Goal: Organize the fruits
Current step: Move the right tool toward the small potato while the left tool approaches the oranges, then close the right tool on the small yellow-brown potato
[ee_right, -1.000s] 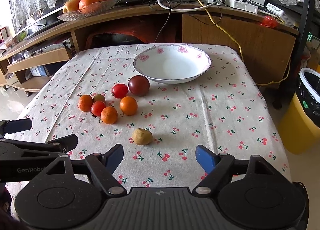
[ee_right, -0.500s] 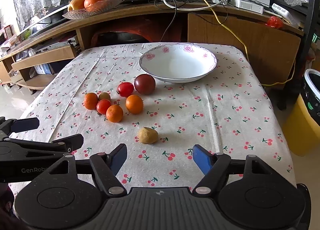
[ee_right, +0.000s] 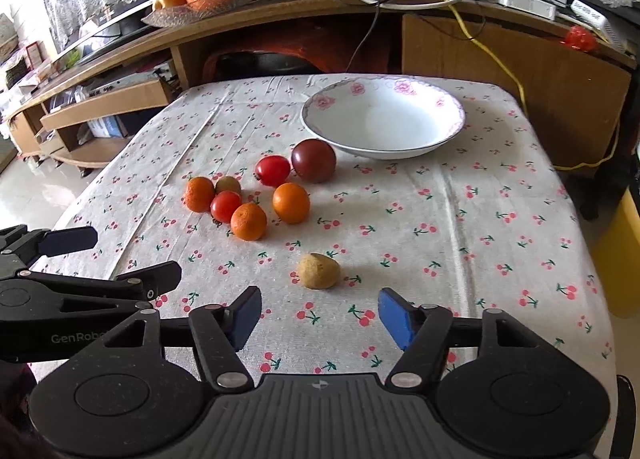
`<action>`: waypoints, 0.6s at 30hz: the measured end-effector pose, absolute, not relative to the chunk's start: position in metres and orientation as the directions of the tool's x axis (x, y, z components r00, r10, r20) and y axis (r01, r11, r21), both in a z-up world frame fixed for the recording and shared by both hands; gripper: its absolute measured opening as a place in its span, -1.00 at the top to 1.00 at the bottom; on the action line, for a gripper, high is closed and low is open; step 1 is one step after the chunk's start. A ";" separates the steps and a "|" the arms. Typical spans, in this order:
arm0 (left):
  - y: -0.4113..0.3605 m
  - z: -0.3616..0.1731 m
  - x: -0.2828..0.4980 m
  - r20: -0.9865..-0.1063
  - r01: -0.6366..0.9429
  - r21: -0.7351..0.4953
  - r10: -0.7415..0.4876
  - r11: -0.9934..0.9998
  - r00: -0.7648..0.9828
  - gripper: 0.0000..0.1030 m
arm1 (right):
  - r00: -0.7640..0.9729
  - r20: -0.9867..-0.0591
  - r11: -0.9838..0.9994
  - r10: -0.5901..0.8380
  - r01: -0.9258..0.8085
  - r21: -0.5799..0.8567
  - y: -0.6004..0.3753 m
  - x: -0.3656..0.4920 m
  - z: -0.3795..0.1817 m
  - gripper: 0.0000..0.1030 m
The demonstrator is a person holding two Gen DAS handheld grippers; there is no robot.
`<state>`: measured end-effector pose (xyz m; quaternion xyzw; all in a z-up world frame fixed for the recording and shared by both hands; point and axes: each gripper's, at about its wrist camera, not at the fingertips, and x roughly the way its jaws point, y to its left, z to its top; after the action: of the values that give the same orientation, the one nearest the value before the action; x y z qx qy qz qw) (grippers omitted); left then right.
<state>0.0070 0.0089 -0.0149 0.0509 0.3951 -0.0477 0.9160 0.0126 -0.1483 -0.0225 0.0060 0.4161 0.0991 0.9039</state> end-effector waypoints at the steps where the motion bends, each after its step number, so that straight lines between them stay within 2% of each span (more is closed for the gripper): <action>1: 0.009 -0.016 0.008 -0.730 0.129 0.056 -0.048 0.990 0.682 -0.92 | 0.632 -0.753 0.980 0.186 -0.178 0.092 -0.148 0.014 -0.023 -0.14; 5: 0.009 -0.019 0.014 -0.731 0.143 0.053 -0.059 0.988 0.679 -0.91 | 0.623 -0.760 0.979 0.184 -0.185 0.086 -0.148 0.021 -0.026 -0.12; 11: 0.009 -0.020 0.025 -0.723 0.162 0.038 -0.085 0.986 0.686 -0.91 | 0.604 -0.774 0.976 0.191 -0.202 0.084 -0.146 0.034 -0.033 0.04; 18: 0.008 -0.023 0.039 -0.724 0.202 0.031 -0.117 0.979 0.679 -0.89 | 0.581 -0.788 0.969 0.203 -0.234 0.077 -0.145 0.046 -0.039 0.37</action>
<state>0.0391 0.0079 -0.0230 0.0543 0.3908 -0.0873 0.9147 0.0464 -0.1448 -0.0389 -0.0174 0.4407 0.1229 0.8890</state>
